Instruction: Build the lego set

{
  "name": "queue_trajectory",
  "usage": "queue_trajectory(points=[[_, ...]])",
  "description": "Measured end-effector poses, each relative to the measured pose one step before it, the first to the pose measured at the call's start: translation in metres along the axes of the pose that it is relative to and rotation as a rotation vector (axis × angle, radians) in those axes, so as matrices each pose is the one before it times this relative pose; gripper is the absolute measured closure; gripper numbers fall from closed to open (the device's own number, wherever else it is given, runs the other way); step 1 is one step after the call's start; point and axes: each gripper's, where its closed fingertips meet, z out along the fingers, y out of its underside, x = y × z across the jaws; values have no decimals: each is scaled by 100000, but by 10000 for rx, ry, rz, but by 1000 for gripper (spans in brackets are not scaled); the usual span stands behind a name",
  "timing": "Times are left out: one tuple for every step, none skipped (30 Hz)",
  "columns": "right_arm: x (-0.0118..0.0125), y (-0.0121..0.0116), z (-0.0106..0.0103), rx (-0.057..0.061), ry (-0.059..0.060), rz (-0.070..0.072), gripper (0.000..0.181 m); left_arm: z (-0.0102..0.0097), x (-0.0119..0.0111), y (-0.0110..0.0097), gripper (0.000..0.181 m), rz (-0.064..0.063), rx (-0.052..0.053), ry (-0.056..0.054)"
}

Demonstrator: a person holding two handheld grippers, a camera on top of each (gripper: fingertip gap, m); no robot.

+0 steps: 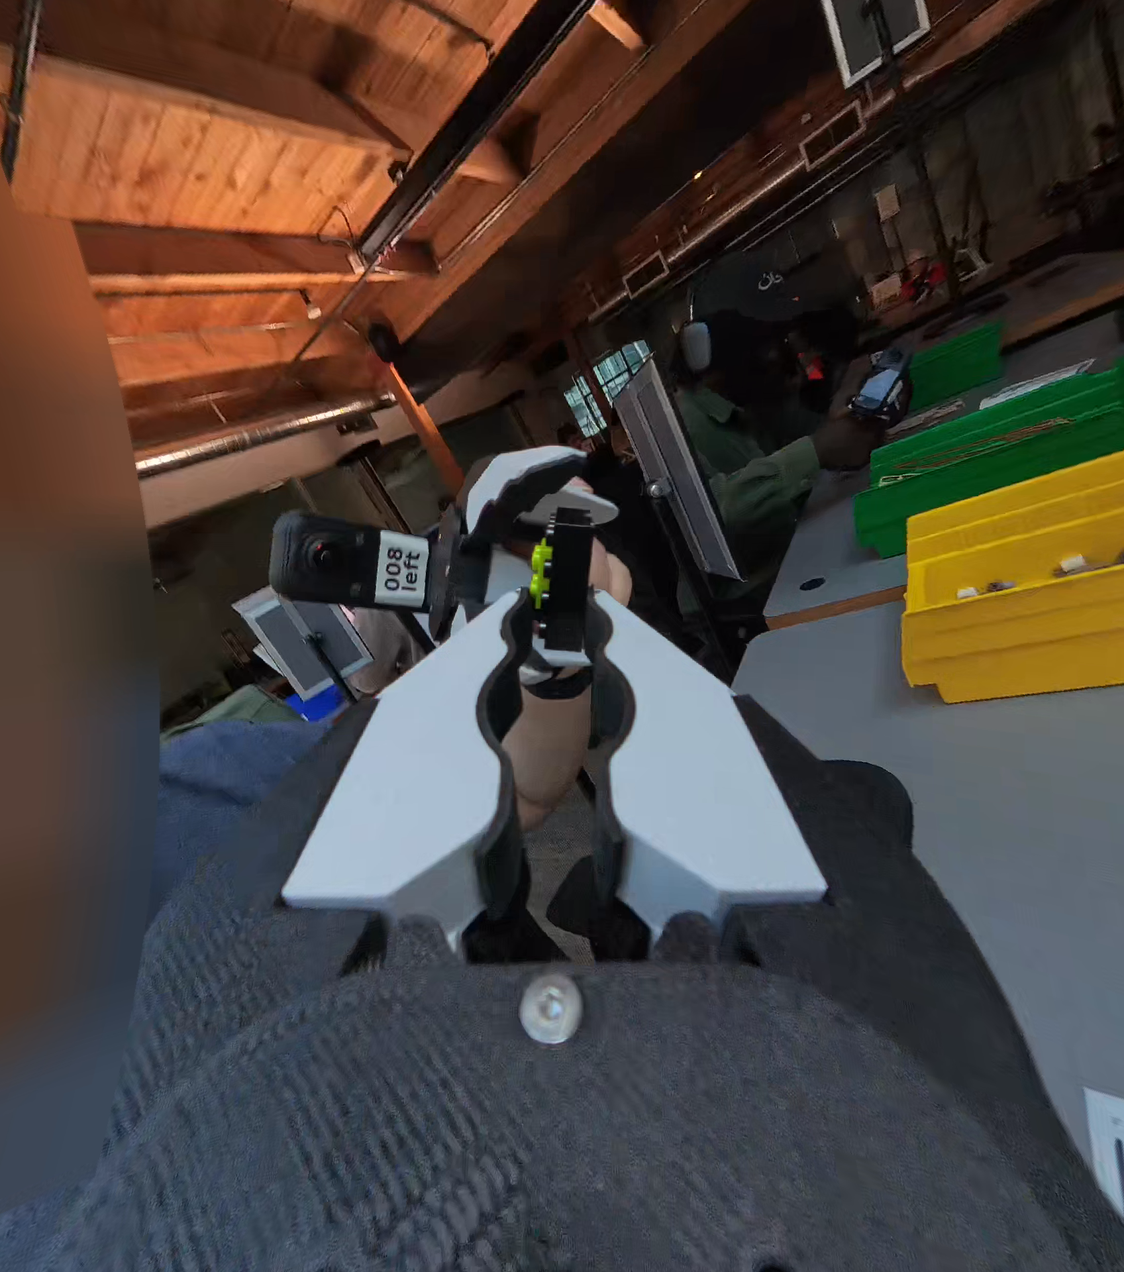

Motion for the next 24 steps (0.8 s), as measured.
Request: queue_trajectory(points=[[1209, -212, -210, 397, 184, 639, 169, 164, 253, 49, 115, 524, -211, -249], [1145, 297, -48, -38, 295, 339, 169, 253, 450, 149, 113, 660, -264, -79], [752, 543, 124, -253, 167, 157, 168, 353, 243, 360, 116, 670, -366, -124], [483, 442, 192, -192, 114, 116, 169, 471, 248, 517, 118, 588, -448, -52], [185, 355, 223, -135, -7, 72, 168, 564, 465, 526, 120, 376, -414, 160], [55, 350, 221, -154, -48, 62, 169, 601, 462, 487, 121, 153, -357, 240], [161, 369, 180, -180, 50, 25, 168, 553, 281, 399, 121, 15, -257, 189], [108, 298, 156, -144, 42, -23, 168, 446, 238, 321, 125, -101, -162, 227], [118, 216, 89, -118, 66, 17, 168, 336, 333, 243, 134, -177, -103, 328], [135, 173, 47, -114, 80, -2, 168, 228, 230, 101, 139, -157, 9, 267], [51, 85, -16, -85, 31, -32, 168, 149, 197, 62, 144, -92, 63, 221], [209, 79, -60, -91, 136, -79, 168, 150, 102, 171, 145, -72, 3, 141], [174, 126, -64, -126, 117, -155, 168, 148, 151, 151, 147, -96, -12, 146], [110, 127, -75, -128, 72, -205, 167, 118, 173, 49, 148, -127, 45, 128], [131, 27, -116, -86, 95, -191, 158, 130, 192, 56, 148, -135, 36, 125], [411, 21, -288, -166, 295, -109, 143, 142, 240, 17, 148, -151, 93, 131], [225, 229, -559, -380, 183, -199, 132, 117, 359, 3, 147, -147, 186, 174], [173, 506, -899, -603, 200, -200, 125, 157, 464, 253, 148, -207, 114, 240], [193, 416, -1297, -540, 277, -208, 124, 306, 769, 649, 148, -300, -18, 414], [240, 167, -1624, -264, 372, -232, 124, 489, 1566, 1065, 148, -403, -153, 882], [301, -18, -1794, -11, 437, -279, 124, 716, 2092, 1392, 147, -429, -300, 1185], [359, -202, -1859, 130, 457, -321, 125, 985, 1626, 1355, 147, -283, -210, 815], [631, -518, -1876, 332, 566, -291, 126, 1109, 1512, 1252, 147, -72, -86, 674], [1062, -695, -1815, 473, 749, -203, 126, 1124, 1386, 1180, 147, 9, -116, 606]])
